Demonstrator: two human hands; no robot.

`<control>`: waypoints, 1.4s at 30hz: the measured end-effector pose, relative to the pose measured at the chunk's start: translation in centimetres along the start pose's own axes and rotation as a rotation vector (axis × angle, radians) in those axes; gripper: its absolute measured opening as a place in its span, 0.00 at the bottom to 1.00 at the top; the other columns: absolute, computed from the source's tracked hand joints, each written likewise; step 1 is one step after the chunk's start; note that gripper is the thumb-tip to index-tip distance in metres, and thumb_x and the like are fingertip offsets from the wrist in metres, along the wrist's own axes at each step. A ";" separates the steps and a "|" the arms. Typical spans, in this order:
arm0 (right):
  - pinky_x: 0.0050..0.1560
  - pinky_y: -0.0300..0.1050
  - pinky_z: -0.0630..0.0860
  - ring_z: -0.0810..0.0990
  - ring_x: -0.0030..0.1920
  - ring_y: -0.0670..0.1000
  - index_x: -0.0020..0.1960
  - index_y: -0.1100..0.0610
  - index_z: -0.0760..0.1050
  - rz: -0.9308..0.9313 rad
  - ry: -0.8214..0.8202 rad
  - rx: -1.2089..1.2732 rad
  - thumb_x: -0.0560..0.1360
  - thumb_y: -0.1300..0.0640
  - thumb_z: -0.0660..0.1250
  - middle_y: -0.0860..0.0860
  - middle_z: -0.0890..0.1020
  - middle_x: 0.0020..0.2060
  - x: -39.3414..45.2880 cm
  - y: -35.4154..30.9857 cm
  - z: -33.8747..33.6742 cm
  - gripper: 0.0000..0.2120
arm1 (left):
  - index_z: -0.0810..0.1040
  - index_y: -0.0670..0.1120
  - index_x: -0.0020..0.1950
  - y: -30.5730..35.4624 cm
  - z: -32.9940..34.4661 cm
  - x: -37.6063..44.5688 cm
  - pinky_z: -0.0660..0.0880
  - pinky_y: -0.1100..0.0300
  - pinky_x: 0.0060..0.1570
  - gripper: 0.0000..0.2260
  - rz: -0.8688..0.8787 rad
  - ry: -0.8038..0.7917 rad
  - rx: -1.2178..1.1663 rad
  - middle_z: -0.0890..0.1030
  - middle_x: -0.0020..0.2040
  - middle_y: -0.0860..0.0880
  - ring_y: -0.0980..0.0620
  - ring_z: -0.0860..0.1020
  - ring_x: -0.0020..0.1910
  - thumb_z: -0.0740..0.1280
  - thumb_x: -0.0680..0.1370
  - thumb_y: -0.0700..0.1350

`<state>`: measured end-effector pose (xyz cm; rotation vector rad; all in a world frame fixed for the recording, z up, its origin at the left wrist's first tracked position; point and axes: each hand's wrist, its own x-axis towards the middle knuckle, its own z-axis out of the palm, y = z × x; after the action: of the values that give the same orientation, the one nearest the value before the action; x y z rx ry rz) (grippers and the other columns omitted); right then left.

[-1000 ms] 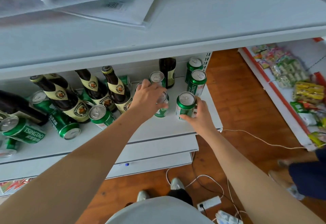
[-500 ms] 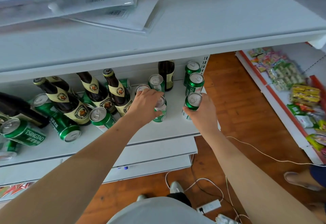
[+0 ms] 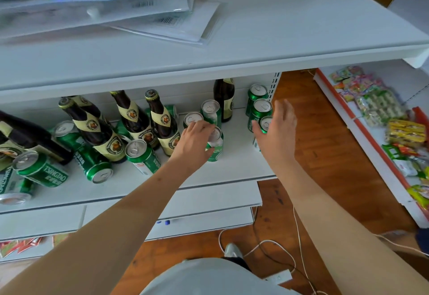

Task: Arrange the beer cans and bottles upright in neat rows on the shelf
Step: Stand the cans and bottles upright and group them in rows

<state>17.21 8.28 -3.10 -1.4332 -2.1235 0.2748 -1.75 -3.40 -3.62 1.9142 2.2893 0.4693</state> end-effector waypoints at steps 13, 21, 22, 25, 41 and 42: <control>0.67 0.50 0.67 0.66 0.70 0.57 0.78 0.56 0.53 -0.187 -0.624 0.194 0.72 0.45 0.72 0.57 0.64 0.72 -1.3 -6.9 4.5 0.43 | 0.71 0.40 0.65 -1.2 1.3 -5.1 0.76 0.47 0.54 0.19 -0.356 0.143 -0.315 0.73 0.59 0.42 0.43 0.77 0.54 0.67 0.75 0.38; 0.43 0.47 0.75 0.78 0.50 0.55 0.60 0.58 0.69 -0.127 -0.563 0.129 0.69 0.44 0.74 0.54 0.78 0.52 -1.7 -7.0 5.2 0.28 | 0.57 0.43 0.78 -2.0 1.0 -4.4 0.72 0.50 0.64 0.32 -0.509 -0.066 -0.539 0.72 0.69 0.42 0.45 0.74 0.66 0.68 0.77 0.44; 0.41 0.47 0.74 0.78 0.49 0.56 0.59 0.58 0.69 -0.129 -0.545 0.072 0.69 0.43 0.73 0.55 0.78 0.51 -1.8 -6.9 5.0 0.28 | 0.57 0.44 0.78 -1.9 1.1 -4.2 0.73 0.50 0.64 0.33 -0.509 -0.080 -0.562 0.72 0.70 0.43 0.46 0.74 0.66 0.68 0.77 0.44; 0.41 0.46 0.71 0.78 0.51 0.57 0.60 0.60 0.69 -0.126 -0.505 -0.050 0.70 0.42 0.72 0.56 0.77 0.52 -1.8 -6.8 4.2 0.29 | 0.59 0.45 0.77 -1.0 1.3 -3.4 0.74 0.54 0.63 0.31 -0.498 -0.101 -0.631 0.72 0.70 0.45 0.48 0.75 0.66 0.68 0.78 0.43; 0.52 0.50 0.73 0.72 0.59 0.58 0.64 0.61 0.67 -0.331 -0.496 -0.382 0.72 0.50 0.70 0.57 0.73 0.59 -0.3 -5.9 2.5 0.26 | 0.72 0.42 0.66 0.8 0.8 -1.2 0.74 0.54 0.51 0.17 -0.521 0.086 -0.351 0.78 0.58 0.44 0.43 0.77 0.56 0.65 0.77 0.43; 0.55 0.51 0.72 0.72 0.60 0.59 0.65 0.60 0.67 -0.366 -0.502 -0.384 0.72 0.51 0.70 0.57 0.73 0.60 -0.1 -5.8 2.5 0.26 | 0.74 0.43 0.63 1.0 0.5 -1.0 0.76 0.51 0.49 0.15 -0.455 0.148 -0.317 0.78 0.57 0.45 0.44 0.78 0.52 0.65 0.77 0.42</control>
<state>11.30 6.14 -2.56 -1.2203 -2.9281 0.0905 -0.50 -4.18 -3.90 1.2043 2.4542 0.8669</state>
